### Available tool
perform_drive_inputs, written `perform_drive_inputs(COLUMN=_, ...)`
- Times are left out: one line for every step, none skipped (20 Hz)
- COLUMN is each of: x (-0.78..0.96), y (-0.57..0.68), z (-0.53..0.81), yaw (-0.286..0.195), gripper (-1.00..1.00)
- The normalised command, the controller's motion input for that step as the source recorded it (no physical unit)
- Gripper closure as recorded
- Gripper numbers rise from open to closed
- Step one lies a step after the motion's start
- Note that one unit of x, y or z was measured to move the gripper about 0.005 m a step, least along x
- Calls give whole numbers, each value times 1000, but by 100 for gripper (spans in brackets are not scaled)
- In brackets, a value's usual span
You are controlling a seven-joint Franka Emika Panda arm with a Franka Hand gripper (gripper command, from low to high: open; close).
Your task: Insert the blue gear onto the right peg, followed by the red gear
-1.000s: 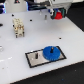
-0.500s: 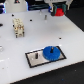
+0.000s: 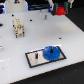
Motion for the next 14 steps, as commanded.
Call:
perform_drive_inputs(x=823, y=-169, z=397, yaw=0, gripper=100)
perform_drive_inputs(x=823, y=-158, z=399, yaw=0, gripper=100)
perform_drive_inputs(x=816, y=-138, z=357, yaw=0, gripper=100)
perform_drive_inputs(x=833, y=-142, z=352, yaw=0, gripper=100)
perform_drive_inputs(x=800, y=-173, z=370, yaw=0, gripper=100)
perform_drive_inputs(x=817, y=-167, z=336, yaw=0, gripper=100)
perform_drive_inputs(x=836, y=-161, z=284, yaw=0, gripper=100)
perform_drive_inputs(x=823, y=-181, z=313, yaw=0, gripper=100)
perform_drive_inputs(x=844, y=-192, z=293, yaw=0, gripper=100)
perform_drive_inputs(x=828, y=-212, z=279, yaw=0, gripper=100)
perform_drive_inputs(x=845, y=-185, z=238, yaw=0, gripper=100)
perform_drive_inputs(x=828, y=-207, z=262, yaw=0, gripper=100)
perform_drive_inputs(x=841, y=-205, z=207, yaw=0, gripper=100)
perform_drive_inputs(x=832, y=-206, z=217, yaw=0, gripper=100)
